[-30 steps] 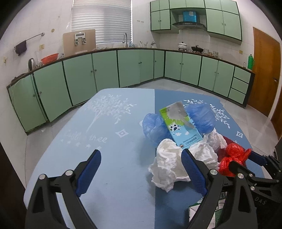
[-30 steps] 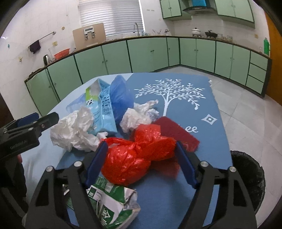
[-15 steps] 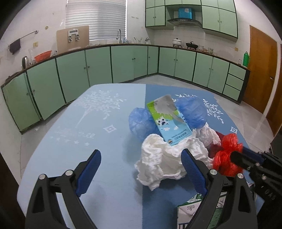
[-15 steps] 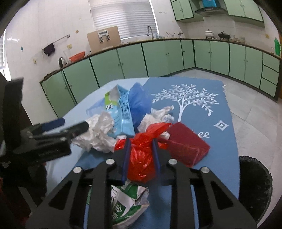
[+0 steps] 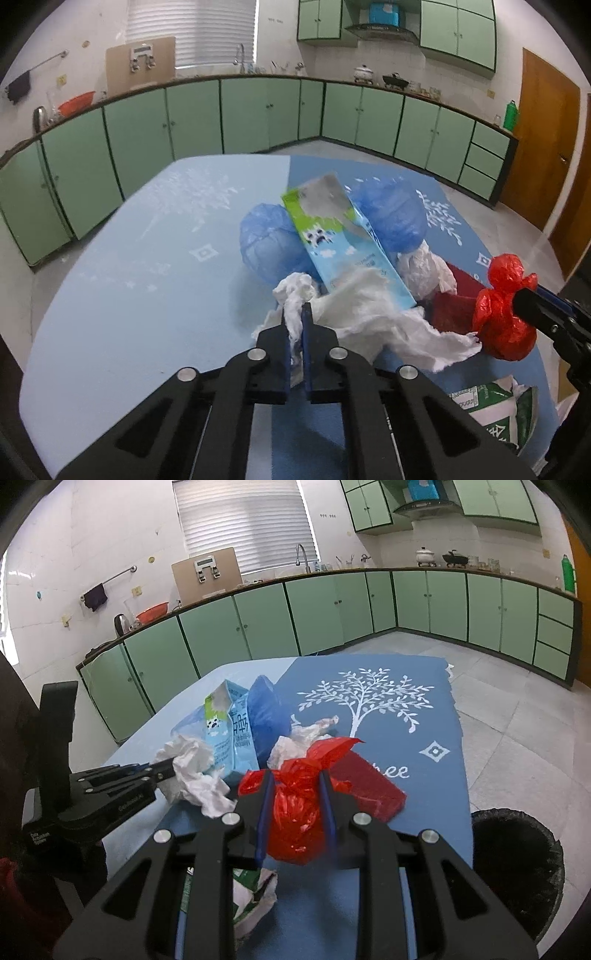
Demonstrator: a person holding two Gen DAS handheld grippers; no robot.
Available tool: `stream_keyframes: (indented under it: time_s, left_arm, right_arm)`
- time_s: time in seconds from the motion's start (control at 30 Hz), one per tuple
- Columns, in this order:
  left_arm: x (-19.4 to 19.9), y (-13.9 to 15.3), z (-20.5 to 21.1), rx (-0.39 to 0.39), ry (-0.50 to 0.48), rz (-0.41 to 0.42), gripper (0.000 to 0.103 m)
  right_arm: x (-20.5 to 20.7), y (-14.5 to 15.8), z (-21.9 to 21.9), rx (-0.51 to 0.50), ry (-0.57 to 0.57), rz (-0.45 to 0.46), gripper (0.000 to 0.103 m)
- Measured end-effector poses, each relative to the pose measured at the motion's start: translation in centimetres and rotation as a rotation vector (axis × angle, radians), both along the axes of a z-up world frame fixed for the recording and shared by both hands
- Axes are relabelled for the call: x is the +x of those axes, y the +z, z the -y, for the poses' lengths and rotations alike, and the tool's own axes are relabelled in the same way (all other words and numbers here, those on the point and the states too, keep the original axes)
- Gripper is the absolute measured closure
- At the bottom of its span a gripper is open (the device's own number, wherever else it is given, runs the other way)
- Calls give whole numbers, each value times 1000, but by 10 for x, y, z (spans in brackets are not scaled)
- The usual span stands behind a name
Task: Collect trash
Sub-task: 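Grasp the white tissue with the left gripper, then carry the red bag and tissue to the bin and release both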
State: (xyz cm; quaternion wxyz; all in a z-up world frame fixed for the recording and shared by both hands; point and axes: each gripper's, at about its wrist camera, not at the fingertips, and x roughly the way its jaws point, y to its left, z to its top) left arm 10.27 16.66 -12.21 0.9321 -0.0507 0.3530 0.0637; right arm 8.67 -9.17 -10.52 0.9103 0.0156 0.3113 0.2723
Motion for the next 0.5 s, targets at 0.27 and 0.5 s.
stream_keyframes:
  time_s: [0.27,0.5]
  left_arm:
    - [-21,30,-6,0,15,79,99]
    - [-37,59,1,-10,-10,150,99]
  right_arm:
    - [-10,18,4,15,-7,41,80]
    - [-16,37,17,27,-31,74,80]
